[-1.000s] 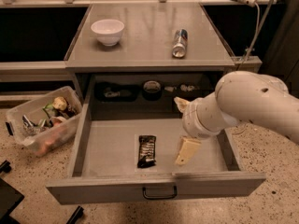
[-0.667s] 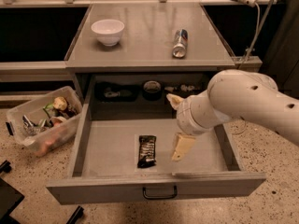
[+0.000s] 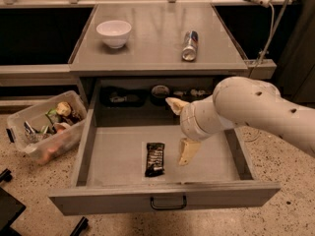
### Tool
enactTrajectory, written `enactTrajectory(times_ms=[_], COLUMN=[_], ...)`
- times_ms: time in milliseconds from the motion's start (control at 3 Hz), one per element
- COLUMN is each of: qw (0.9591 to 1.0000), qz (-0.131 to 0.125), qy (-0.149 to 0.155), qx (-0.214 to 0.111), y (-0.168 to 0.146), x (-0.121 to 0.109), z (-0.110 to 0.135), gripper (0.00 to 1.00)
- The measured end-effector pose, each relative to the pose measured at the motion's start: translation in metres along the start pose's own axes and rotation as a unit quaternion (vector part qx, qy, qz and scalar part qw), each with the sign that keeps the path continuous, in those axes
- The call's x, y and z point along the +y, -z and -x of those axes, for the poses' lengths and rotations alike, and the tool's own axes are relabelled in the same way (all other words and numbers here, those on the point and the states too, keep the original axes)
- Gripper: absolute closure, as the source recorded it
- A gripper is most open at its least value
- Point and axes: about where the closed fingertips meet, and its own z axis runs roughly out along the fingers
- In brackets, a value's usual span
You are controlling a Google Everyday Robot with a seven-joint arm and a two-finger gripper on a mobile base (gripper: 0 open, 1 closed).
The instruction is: Pick rxbar chocolate from top drawer and place on counter
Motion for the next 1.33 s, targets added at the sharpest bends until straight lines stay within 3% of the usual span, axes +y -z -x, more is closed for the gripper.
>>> enactTrajectory(times_ms=[333, 667, 1000, 1333], qw=[0.9987, 0.9919, 0.9813, 0.9800], qz=[0.027, 0.075, 0.116, 0.123], qy=[0.042, 0.100, 0.153, 0.156], qx=[-0.011, -0.018, -0.006, -0.006], y=[-0.022, -0.042, -0.046, -0.047], x=[-0.003, -0.005, -0.010, -0.007], z=[-0.001, 0.000, 0.001, 0.003], gripper=[0.00, 0.00, 0.00, 0.00])
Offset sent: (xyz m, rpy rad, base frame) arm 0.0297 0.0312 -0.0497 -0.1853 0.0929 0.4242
